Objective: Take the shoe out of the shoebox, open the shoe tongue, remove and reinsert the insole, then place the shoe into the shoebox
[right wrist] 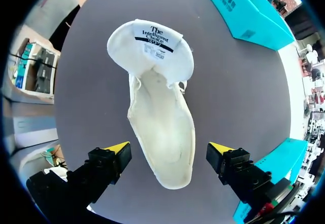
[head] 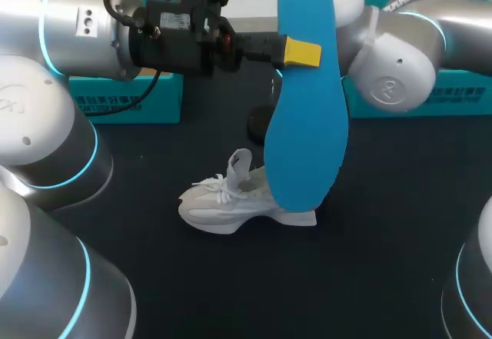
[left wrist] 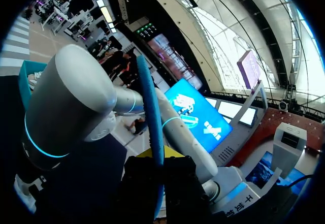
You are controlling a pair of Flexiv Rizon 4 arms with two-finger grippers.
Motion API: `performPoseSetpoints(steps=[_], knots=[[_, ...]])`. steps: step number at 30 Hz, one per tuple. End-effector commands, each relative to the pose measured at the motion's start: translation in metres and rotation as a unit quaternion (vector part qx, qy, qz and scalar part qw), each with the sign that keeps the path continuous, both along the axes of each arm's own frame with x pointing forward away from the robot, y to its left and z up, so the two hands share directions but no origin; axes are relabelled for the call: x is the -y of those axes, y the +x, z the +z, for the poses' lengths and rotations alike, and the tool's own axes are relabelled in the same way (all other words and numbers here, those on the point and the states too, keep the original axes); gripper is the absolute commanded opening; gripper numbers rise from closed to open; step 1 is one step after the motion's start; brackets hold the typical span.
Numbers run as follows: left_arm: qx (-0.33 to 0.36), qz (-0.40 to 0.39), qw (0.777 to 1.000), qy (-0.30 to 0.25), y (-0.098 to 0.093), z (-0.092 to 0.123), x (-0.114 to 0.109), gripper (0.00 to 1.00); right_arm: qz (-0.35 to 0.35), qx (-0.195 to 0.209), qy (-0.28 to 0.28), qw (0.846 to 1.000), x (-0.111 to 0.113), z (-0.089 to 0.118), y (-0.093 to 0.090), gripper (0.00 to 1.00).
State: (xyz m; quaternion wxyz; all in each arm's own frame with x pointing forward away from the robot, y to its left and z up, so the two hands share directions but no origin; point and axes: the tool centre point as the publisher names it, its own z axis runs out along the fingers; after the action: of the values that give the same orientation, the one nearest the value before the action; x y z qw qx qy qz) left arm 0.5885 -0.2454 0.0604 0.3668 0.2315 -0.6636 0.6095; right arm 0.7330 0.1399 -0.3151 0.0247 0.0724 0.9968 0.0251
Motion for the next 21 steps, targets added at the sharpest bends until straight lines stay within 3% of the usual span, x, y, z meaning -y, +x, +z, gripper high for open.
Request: performPoseSetpoints(steps=[1, 20, 21], knots=[[0.0, 0.001, 1.0, -0.001, -0.001, -0.002, 0.0, 0.0, 0.009, -0.005, -0.003, 1.0, -0.013, -0.011, 0.007, 1.0], [0.0, 0.001, 1.0, -0.001, -0.001, -0.002, 0.0, 0.0, -0.003, 0.007, -0.001, 1.0, -0.026, -0.05, 0.023, 1.0], [0.0, 0.001, 1.0, -0.001, -0.001, -0.002, 0.0, 0.0, -0.006, 0.004, -0.002, 1.0, -0.025, -0.052, 0.024, 0.9]])
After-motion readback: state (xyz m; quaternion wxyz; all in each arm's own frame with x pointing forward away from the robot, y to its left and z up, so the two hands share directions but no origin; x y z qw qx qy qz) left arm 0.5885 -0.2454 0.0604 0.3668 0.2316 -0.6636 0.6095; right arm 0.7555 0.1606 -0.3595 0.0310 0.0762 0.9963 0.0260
